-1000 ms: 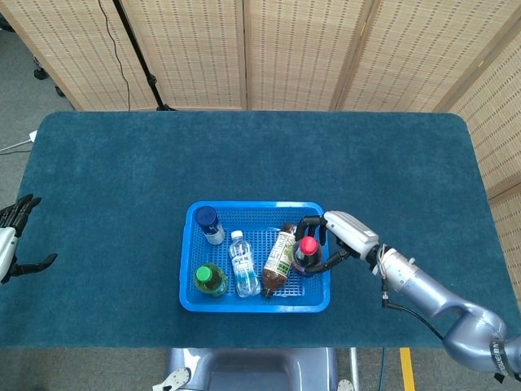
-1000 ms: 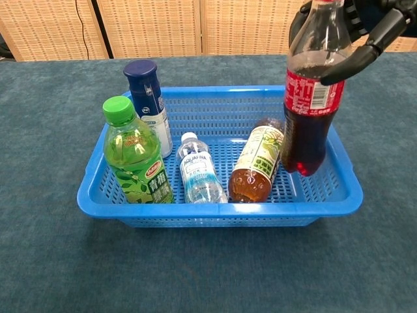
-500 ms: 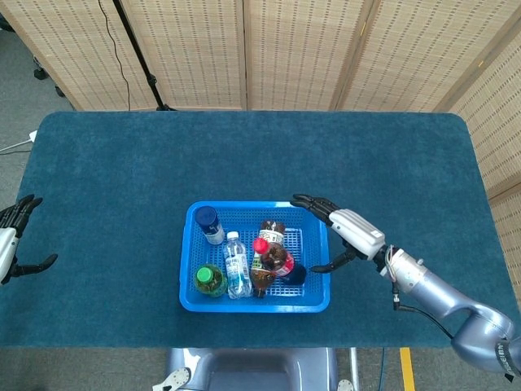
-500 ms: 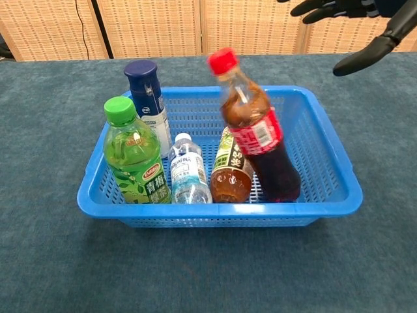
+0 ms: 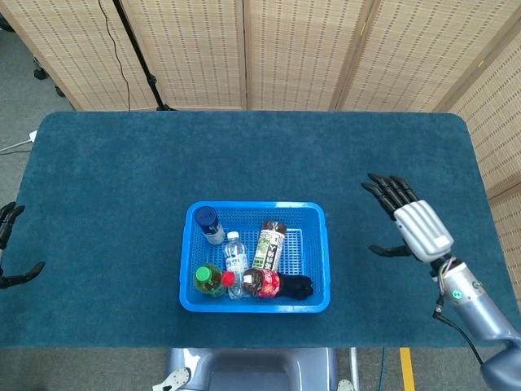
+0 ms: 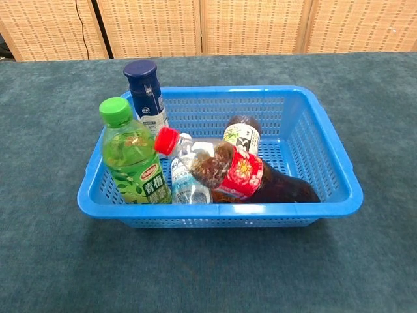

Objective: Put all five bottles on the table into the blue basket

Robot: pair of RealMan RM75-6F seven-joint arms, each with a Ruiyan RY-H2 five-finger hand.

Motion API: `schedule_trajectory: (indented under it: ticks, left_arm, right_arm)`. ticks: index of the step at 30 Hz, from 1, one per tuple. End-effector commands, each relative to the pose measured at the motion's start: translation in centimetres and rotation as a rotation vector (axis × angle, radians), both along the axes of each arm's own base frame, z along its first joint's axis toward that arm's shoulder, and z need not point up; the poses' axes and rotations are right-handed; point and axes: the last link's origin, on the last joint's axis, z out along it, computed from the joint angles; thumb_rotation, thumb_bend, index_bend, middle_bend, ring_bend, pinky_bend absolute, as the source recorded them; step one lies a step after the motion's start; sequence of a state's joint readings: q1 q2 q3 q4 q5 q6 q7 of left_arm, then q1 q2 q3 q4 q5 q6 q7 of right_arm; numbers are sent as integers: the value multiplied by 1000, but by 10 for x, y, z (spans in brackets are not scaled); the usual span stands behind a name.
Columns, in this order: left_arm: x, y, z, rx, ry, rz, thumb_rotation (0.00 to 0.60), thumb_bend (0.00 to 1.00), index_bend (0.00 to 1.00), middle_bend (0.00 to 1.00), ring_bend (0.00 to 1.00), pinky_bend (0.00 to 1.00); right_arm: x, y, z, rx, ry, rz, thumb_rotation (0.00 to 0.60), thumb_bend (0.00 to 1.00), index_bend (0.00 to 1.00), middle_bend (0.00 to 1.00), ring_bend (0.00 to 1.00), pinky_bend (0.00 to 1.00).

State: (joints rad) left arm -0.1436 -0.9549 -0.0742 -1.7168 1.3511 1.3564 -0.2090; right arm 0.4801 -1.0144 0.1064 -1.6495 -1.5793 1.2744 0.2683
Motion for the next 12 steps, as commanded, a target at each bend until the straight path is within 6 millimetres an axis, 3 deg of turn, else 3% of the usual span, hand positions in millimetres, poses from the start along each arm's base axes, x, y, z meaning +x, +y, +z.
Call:
schedule_trajectory:
  ticks: [1,7,12]
  left_arm:
    - [-12,-17,-4,7,10,27,600,208,0,0,0,0]
    - [-21,-32,-4,32,34,28,600,189,0,0,0,0]
    - [-26,-36,-6,53,96,19,600,189,0,0,0,0]
  right_arm:
    - [-43,41,-2,-148,86,-64,600,0,0,0,0,0]
    - [-61,77,-14,-215,142,-82,600,0,0,0,0,0]
    - [-65,95,-19,-198,192,-109,600,0,0,0,0,0]
